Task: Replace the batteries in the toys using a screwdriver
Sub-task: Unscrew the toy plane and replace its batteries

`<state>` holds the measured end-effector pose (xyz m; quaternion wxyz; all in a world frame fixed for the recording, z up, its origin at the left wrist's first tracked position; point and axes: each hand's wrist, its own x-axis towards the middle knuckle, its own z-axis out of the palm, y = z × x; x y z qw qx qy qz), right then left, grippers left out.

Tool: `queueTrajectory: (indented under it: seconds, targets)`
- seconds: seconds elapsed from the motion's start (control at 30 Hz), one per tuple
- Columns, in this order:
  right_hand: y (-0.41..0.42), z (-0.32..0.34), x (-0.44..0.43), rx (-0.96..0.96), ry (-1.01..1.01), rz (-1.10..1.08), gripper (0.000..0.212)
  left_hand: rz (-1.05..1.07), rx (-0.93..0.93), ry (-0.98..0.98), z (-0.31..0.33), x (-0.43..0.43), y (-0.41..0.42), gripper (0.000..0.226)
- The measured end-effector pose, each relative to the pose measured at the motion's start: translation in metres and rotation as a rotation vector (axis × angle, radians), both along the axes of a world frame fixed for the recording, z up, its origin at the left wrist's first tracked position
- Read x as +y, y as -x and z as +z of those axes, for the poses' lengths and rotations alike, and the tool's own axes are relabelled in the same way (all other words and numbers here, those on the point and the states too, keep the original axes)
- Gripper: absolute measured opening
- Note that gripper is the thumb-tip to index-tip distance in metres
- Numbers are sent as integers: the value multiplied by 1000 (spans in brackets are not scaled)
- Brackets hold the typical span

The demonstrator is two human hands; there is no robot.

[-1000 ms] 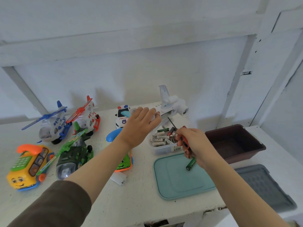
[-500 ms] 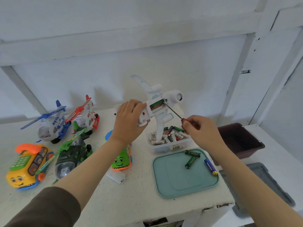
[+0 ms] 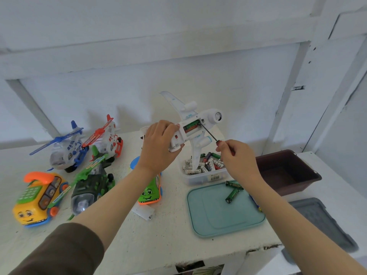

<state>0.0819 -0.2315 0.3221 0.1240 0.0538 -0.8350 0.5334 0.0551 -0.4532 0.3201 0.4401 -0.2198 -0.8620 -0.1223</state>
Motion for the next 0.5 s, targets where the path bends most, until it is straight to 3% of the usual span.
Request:
queueTrajectory:
  seconds: [0.1,0.5]
  targets:
    - [2,0,-3,-75,98,-12,34,-8,20,32,-2,1,0,41]
    - [6,-6,24,-82,-82,158,24,7,-68,60,2,-7,-3,40]
